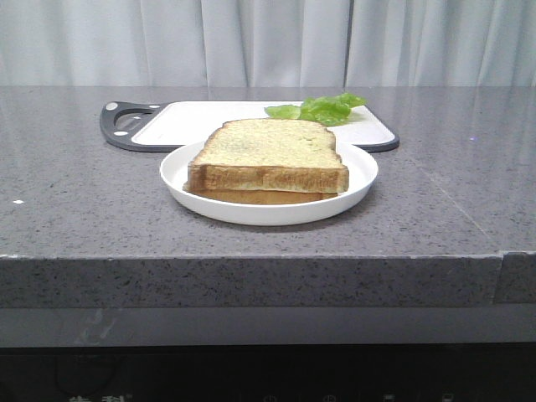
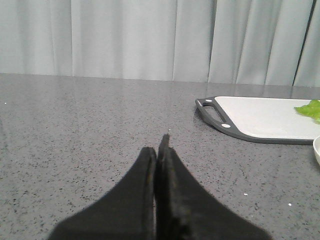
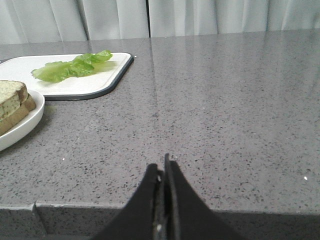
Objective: Left arm grabs bread, right arm adds lettuce
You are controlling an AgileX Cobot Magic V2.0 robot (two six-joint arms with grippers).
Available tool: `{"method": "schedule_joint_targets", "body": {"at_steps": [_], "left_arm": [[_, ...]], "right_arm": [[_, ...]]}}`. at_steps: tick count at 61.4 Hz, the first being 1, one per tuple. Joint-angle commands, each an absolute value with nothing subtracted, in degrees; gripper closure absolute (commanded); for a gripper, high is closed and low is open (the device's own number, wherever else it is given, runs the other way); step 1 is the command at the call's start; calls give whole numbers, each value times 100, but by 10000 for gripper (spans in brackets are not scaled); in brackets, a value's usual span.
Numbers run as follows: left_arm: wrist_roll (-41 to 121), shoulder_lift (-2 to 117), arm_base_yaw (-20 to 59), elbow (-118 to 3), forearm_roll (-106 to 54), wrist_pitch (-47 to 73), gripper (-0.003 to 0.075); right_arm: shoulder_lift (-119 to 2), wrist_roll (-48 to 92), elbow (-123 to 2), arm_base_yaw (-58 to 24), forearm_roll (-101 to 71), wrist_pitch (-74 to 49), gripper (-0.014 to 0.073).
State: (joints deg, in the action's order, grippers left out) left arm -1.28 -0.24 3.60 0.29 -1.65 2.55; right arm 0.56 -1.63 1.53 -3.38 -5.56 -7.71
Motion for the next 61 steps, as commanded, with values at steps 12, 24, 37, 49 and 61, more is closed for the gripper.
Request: {"method": "schedule_joint_targets", "body": {"at_steps": [12, 24, 37, 49, 61], "left_arm": [[-119, -135, 376, 67, -201, -223, 741], [-119, -135, 376, 67, -201, -223, 741], [-119, -135, 376, 67, -201, -223, 741], [-119, -135, 376, 57, -217, -441, 741], [-119, -109, 376, -449, -475, -381, 741]], "right_arm": [[178, -117, 134, -297, -501, -277, 711], [178, -117, 134, -297, -501, -277, 711], [178, -117, 134, -297, -501, -269, 711], [178, -117, 134, -297, -489, -233, 711], [178, -117, -112, -297, -502, -203, 711]]}}
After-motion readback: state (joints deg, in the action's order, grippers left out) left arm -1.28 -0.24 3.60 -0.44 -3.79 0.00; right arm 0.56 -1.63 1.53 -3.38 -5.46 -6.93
